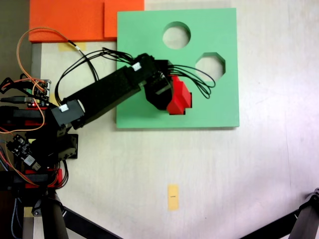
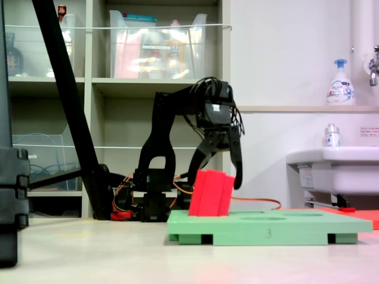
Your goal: Put the cross columnar block into the corresponding hole
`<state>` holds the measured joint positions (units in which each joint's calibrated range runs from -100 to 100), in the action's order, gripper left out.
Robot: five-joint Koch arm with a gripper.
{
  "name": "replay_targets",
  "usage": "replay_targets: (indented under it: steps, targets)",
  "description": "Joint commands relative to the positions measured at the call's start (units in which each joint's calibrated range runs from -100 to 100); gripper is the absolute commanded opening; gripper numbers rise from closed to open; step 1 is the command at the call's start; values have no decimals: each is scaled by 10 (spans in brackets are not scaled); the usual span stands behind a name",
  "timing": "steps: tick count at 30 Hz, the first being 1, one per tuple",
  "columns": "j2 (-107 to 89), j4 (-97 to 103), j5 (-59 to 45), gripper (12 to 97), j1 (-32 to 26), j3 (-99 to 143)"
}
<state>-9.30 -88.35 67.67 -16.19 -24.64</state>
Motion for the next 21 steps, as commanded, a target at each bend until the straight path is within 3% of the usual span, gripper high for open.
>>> replay_targets:
  steps: [1,8,12,15,21]
  targets:
    - [-2,29,1,401,-3,-17]
    - [19,43,-18,430,-2,-16]
    - [29,61,-21,532,-1,-16]
    - [30,69,-23,548,0,-15]
    - [26,78,-22,780,-1,-15]
